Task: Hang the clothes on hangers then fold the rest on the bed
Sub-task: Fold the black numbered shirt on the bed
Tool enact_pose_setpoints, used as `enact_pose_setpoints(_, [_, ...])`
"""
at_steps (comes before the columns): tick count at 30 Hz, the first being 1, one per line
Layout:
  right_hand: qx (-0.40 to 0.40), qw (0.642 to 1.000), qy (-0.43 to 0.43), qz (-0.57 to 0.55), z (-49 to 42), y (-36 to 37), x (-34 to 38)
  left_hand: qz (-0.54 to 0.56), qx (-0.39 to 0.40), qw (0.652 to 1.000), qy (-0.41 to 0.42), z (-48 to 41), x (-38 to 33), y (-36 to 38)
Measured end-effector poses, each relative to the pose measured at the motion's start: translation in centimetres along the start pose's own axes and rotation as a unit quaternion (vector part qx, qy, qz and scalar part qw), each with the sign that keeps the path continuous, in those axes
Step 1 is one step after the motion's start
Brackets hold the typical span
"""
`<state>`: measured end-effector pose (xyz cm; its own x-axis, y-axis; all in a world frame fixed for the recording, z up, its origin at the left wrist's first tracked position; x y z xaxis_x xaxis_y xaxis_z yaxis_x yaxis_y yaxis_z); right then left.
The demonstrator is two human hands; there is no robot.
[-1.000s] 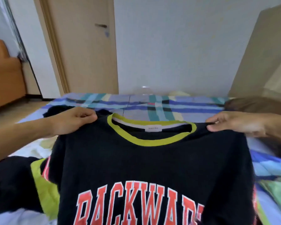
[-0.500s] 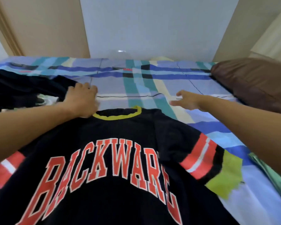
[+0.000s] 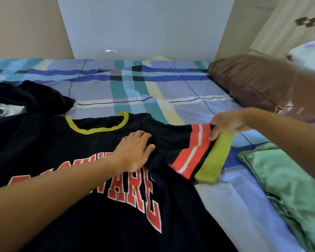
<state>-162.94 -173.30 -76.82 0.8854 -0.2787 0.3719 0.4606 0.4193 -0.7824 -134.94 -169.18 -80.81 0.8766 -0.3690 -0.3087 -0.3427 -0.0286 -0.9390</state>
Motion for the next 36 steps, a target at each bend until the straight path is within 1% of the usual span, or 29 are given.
enact_pose_setpoints(2, [-0.108,0.991,-0.008,-0.076,-0.1,-4.8,-0.5,0.023,-0.007,1.0,-0.016,-0.2,-0.4,0.0])
enact_pose_setpoints(3, [-0.167,0.98,-0.009,-0.108,-0.1,-7.3,-1.0,0.025,-0.006,0.999,-0.022,-0.5,-0.6,0.2])
enact_pose_setpoints(5, [-0.275,0.945,-0.01,-0.176,0.2,-10.7,-2.4,0.018,0.002,0.999,-0.028,-0.9,-1.3,0.8])
enact_pose_setpoints(6, [-0.316,0.923,-0.011,-0.221,0.2,-11.4,-3.3,0.012,0.006,1.0,-0.028,-1.2,-1.8,1.1])
enact_pose_setpoints(7, [-0.338,0.903,-0.006,-0.265,0.0,-11.2,-4.3,0.005,0.009,1.0,-0.026,-1.3,-2.3,1.6])
enact_pose_setpoints(8, [-0.329,0.896,0.006,-0.299,-0.3,-10.5,-5.3,-0.004,0.011,1.0,-0.024,-1.8,-3.1,2.3])
enact_pose_setpoints(9, [-0.29,0.905,0.029,-0.309,-1.1,-8.4,-6.2,-0.009,0.015,1.0,-0.025,-1.7,-3.6,2.8])
enact_pose_setpoints(11, [-0.189,0.934,0.092,-0.288,-1.9,-4.1,-7.9,-0.007,0.015,0.999,-0.028,-1.9,-4.7,3.8])
enact_pose_setpoints(12, [-0.15,0.94,0.106,-0.286,-2.1,-2.5,-8.4,-0.005,0.018,0.999,-0.031,-2.0,-5.2,4.5])
enact_pose_setpoints(15, [-0.1,0.937,0.106,-0.318,-1.8,-0.4,-8.6,-0.013,0.029,0.999,-0.038,-2.3,-5.5,6.2])
enact_pose_setpoints(16, [-0.069,0.936,0.099,-0.33,-1.2,0.2,-8.2,-0.022,0.029,0.999,-0.038,-2.3,-5.3,6.6])
enact_pose_setpoints(18, [-0.033,0.932,0.093,-0.35,-0.6,0.6,-8.1,-0.04,0.017,0.998,-0.035,-2.3,-5.0,7.0])
enact_pose_setpoints(20, [-0.044,0.919,0.094,-0.381,-0.6,-0.2,-8.2,-0.044,0.013,0.998,-0.034,-2.3,-4.9,7.1])
enact_pose_setpoints(21, [-0.069,0.91,0.087,-0.401,-1.1,-1.0,-8.3,-0.042,0.013,0.999,-0.033,-2.4,-4.9,7.1])
enact_pose_setpoints(22, [-0.111,0.9,0.071,-0.417,-1.4,-2.1,-8.3,-0.039,0.012,0.999,-0.033,-2.3,-5.0,7.0])
enact_pose_setpoints(24, [-0.208,0.857,0.022,-0.47,-2.1,-4.1,-8.3,-0.035,0.011,0.999,-0.035,-2.3,-5.0,6.9])
enact_pose_setpoints(25, [-0.222,0.845,0.009,-0.486,-2.4,-4.2,-8.5,-0.036,0.013,0.999,-0.036,-2.3,-5.0,6.9])
enact_pose_setpoints(26, [-0.211,0.85,0.004,-0.483,-2.2,-3.5,-8.4,-0.039,0.015,0.998,-0.037,-2.3,-5.0,6.9])
enact_pose_setpoints(28, [-0.147,0.881,0.014,-0.45,-2.0,-0.9,-8.5,-0.047,0.019,0.998,-0.042,-2.2,-5.1,6.9])
enact_pose_setpoints(30, [-0.105,0.907,0.012,-0.407,-1.8,1.0,-8.7,-0.053,0.024,0.997,-0.051,-2.1,-5.2,6.8])
enact_pose_setpoints(31, [-0.101,0.915,0.004,-0.39,-1.8,1.2,-8.9,-0.056,0.026,0.997,-0.054,-2.1,-5.2,6.8])
enact_pose_setpoints(34, [-0.141,0.924,0.009,-0.356,-0.8,-0.2,-9.8,-0.071,0.028,0.996,-0.053,-1.8,-5.4,6.7])
enact_pose_setpoints(36, [-0.14,0.931,0.021,-0.337,0.1,-0.9,-9.8,-0.088,0.04,0.994,-0.057,-1.7,-5.4,6.8])
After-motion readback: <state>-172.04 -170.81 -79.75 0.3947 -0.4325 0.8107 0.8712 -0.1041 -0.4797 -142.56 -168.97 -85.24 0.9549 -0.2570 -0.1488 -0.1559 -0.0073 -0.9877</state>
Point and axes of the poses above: each hand's wrist, its own z-axis away from the middle knuckle, its own y-axis out of the palm, x = y × z, the point moved 8 cm from there along -z, towards the middle knuckle, and after that the axes turned 10 degrees about -x, right-handed, at the moved point
